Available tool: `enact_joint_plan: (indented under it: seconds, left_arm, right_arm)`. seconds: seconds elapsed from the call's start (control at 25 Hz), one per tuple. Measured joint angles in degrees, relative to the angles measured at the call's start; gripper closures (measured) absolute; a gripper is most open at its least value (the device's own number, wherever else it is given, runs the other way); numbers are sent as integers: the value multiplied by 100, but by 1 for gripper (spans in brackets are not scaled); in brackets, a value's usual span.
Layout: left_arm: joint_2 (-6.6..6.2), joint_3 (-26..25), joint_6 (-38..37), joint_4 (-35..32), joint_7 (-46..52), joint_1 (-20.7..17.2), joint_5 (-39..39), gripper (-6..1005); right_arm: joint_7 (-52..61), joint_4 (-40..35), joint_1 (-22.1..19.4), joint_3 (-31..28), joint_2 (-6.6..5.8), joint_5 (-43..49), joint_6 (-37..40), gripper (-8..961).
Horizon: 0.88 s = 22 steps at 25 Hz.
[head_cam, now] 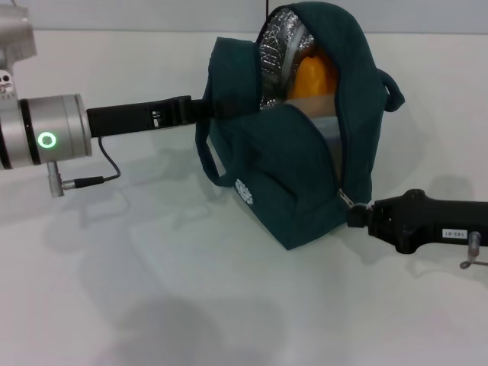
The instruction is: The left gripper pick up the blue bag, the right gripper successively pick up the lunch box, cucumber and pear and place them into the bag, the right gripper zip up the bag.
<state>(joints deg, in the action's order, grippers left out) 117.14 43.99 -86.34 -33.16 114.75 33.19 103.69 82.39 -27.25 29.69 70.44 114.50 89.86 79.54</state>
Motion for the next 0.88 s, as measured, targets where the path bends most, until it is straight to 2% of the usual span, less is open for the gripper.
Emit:
enact_joint_plan:
  seconds: [0.44, 0.64, 0.84, 0.88]
  left_arm:
    - [35, -15, -813, -26, -521, 114, 1, 884]
    - [46, -14, -843, -2, -759, 91, -39, 781]
    - [37, -50, -808, 1, -977, 2, -119, 591]
    - [32, -93, -794, -2, -1018, -7, -128, 593]
  right_arm:
    - [-298, -121, 59, -424, 53, -8, 388, 946]
    - [-435, -163, 77, -624, 64, -62, 559, 946]
    - [-528, -166, 81, -831, 50, -83, 877, 947]
    - [-539, -166, 82, -849, 44, -81, 921, 947]
